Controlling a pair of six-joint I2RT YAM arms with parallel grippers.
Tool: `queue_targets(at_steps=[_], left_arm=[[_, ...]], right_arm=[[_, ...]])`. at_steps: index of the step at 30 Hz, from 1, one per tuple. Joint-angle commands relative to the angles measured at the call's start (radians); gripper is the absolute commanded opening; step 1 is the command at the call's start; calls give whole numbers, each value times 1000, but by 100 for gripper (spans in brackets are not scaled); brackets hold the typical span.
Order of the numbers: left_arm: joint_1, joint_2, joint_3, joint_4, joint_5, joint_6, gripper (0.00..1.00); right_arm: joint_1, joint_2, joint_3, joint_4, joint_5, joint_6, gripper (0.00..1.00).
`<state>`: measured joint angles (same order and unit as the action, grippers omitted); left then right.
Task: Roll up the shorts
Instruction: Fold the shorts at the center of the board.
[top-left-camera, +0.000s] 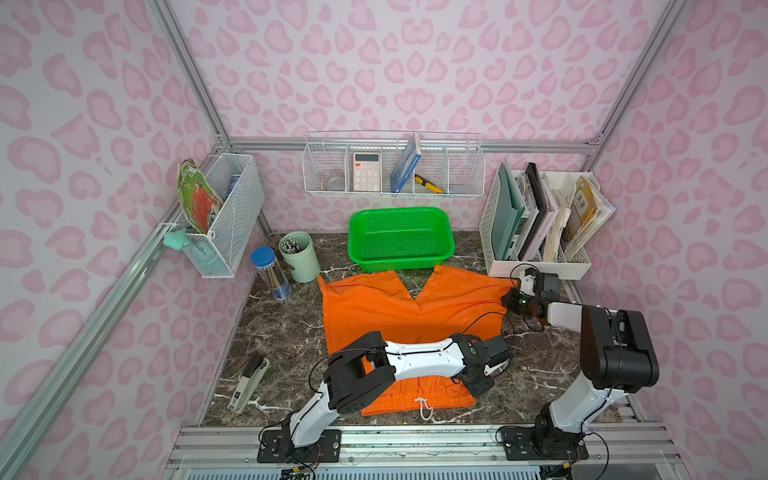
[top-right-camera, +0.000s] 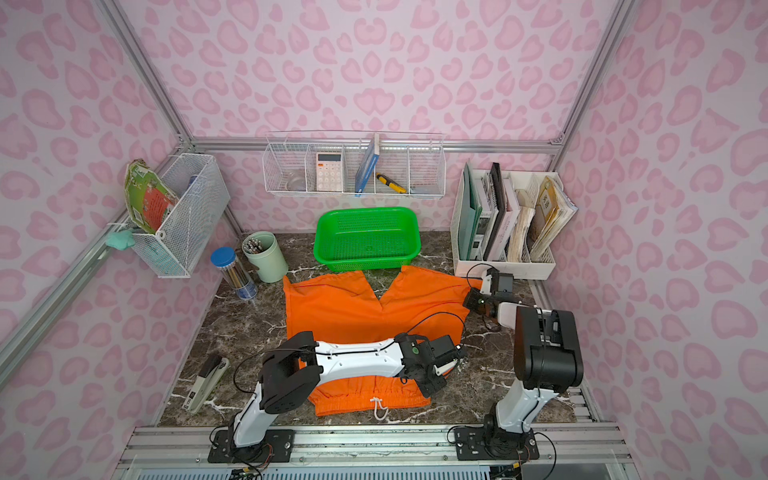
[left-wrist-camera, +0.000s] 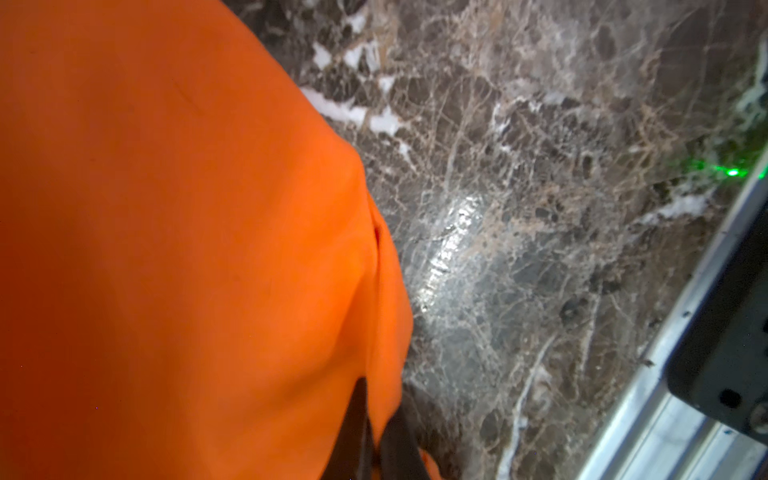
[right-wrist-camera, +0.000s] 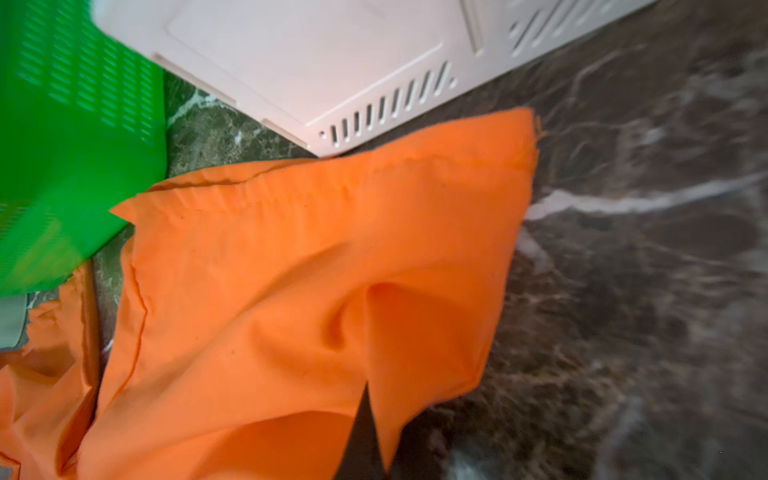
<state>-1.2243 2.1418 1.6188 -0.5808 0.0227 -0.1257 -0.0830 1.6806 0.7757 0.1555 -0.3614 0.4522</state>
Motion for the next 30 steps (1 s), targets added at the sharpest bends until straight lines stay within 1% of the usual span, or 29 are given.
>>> queue_targets(at_steps=[1, 4, 7, 10, 13, 16, 20, 23, 27, 28, 30], left_arm=[[6, -65, -41, 100, 2, 54, 0], [24, -154, -99, 207, 12, 74, 0], [43, -243, -144, 242, 15, 74, 0], [46, -340, -219, 247, -24, 62, 0], [47, -444, -299, 246, -70, 30, 0], [47, -557, -387, 237, -125, -17, 0], [49, -686, -510, 213, -214, -101, 0], [49, -775, -612, 197, -289, -166, 0], [48, -886, -753, 182, -397, -272, 0], [49, -905, -773, 162, -438, -329, 0], [49, -944, -826, 156, -487, -368, 0]], right_arm=[[9, -93, -26, 13, 36, -12, 0], [77, -206, -46, 22, 47, -55, 0], [198, -283, -23, 15, 79, -105, 0], [314, -305, 35, 20, 79, -145, 0], [430, -286, 116, 33, 68, -181, 0], [531, -231, 210, 43, 23, -224, 0], [641, -100, 342, 57, -59, -247, 0], [695, 21, 449, 54, -144, -225, 0], [754, 182, 572, 36, -183, -204, 0], [762, 218, 606, 31, -191, -193, 0], [777, 296, 659, 24, -200, -159, 0]])
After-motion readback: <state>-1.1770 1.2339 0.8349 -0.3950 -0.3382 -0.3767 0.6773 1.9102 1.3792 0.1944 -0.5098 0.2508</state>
